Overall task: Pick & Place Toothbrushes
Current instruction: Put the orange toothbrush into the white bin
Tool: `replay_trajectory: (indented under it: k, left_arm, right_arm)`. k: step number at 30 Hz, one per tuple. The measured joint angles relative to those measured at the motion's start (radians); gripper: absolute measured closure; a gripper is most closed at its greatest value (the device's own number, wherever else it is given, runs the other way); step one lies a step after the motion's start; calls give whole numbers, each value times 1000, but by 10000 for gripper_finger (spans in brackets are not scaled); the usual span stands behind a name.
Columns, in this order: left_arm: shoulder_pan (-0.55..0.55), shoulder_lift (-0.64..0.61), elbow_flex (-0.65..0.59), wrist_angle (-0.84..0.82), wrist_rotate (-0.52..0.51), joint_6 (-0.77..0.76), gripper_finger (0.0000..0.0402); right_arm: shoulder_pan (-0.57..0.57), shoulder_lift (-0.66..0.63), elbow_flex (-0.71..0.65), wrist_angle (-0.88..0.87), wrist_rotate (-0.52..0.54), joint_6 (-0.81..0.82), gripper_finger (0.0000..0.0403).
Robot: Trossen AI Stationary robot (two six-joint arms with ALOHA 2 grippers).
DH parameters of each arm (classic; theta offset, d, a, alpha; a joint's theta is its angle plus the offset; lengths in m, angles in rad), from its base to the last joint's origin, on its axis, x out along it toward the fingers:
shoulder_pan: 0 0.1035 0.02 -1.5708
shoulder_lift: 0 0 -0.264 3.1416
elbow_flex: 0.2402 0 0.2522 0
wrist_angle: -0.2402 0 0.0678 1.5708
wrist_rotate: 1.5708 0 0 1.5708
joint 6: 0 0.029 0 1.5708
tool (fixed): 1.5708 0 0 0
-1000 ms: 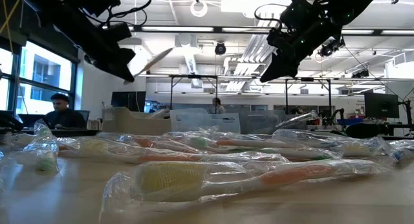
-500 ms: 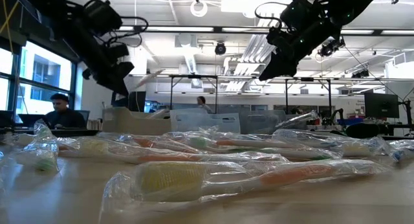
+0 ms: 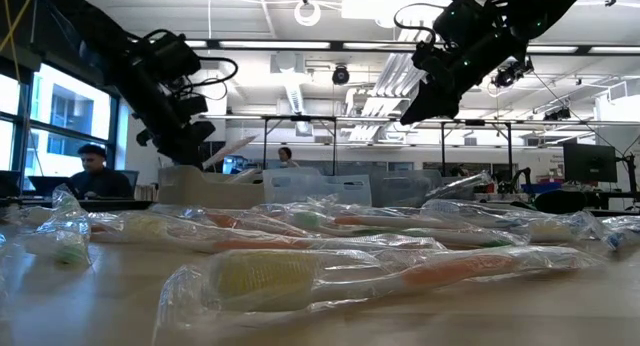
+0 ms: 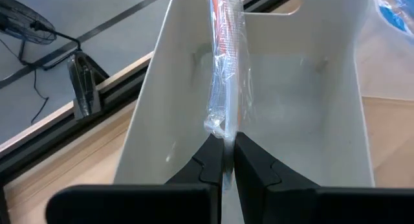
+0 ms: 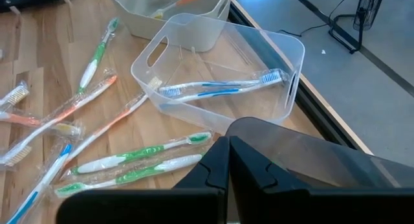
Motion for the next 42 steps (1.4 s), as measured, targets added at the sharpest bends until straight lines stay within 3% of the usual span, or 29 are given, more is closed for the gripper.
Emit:
replay_trajectory:
  k: [31, 42]
  left_arm:
    - [-2, 5, 0, 4, 23, -30, 386]
    - [-2, 4, 0, 12, 15, -68, 283]
  right_arm:
    - [0, 0, 0, -11, -1, -3, 398]
    - [0, 0, 0, -13, -1, -4, 398]
